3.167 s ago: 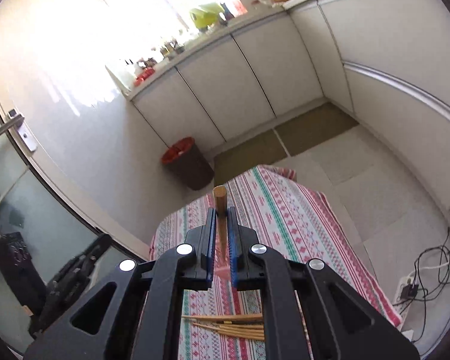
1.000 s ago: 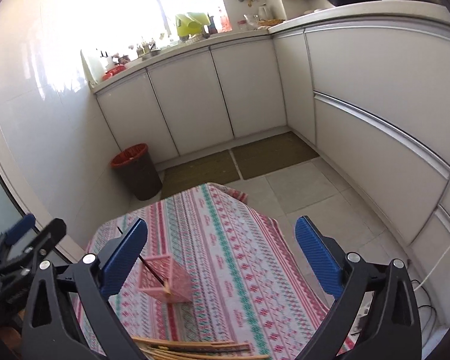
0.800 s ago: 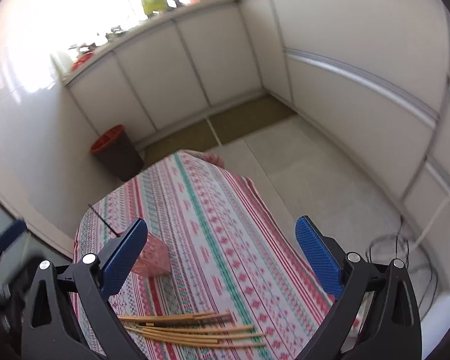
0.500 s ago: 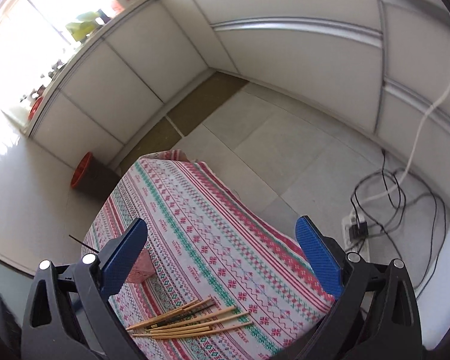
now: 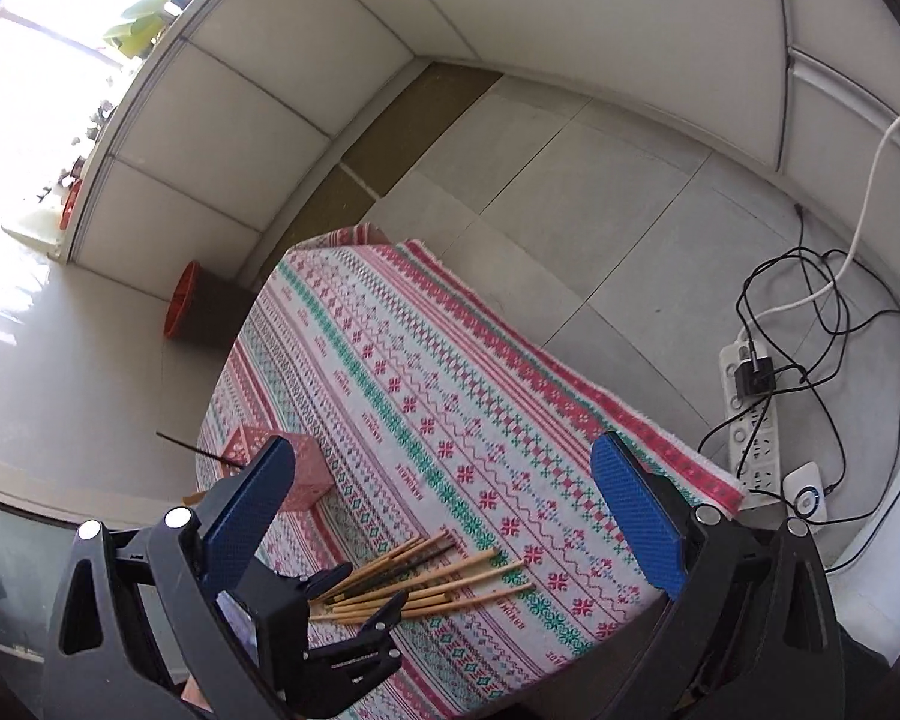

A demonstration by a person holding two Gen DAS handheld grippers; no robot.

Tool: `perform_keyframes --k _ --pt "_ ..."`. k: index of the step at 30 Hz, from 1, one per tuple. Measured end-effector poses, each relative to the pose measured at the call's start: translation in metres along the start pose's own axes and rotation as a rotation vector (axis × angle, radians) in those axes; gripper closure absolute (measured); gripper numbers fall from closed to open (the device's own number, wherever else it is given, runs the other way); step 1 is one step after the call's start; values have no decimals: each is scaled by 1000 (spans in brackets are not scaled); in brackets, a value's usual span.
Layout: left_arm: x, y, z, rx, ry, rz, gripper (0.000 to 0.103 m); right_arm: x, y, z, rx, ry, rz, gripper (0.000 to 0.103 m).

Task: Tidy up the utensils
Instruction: 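Close the left gripper on a wooden chopstick from the bundle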

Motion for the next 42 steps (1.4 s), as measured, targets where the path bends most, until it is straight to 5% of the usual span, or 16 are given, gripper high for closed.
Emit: perform_keyframes --k 5,8,9,14,19,29,33,37,42 --pt "-11 -21 18 -45 -12 -37 55 -11 -5 11 -18 -30 -34 7" --pt "-11 -26 24 -93 1 -35 65 -17 -5 19 -42 -47 -49 7" --pt "-11 -29 26 -97 2 -38 76 -17 -4 23 -57 -51 -57 7" --pt "-19 -43 27 -120 29 -62 83 -30 0 49 -98 -119 -56 7" --pt "-34 -55 15 -99 67 -77 98 -51 1 71 -108 -190 -52 7" --pt "-58 -54 -51 -7 194 -127 99 -92 -14 116 -56 -358 9 8" --pt "-74 -47 -80 14 263 -158 99 -103 -24 135 -30 -416 52 25" --pt "-82 -38 -92 26 309 -185 99 -120 -20 157 18 -522 136 54" --pt "-79 -34 -97 22 330 -199 99 -135 -18 174 -9 -534 118 60"
Point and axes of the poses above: each gripper's, at about its wrist camera, not at the fingertips, and z roughly the way its jaws point, y to its right, x to its top, the point moved 6 cm from there along z, roughly the way its jaws point, and after that the axes turned 9 degrees about z, right-handed, at the moved point
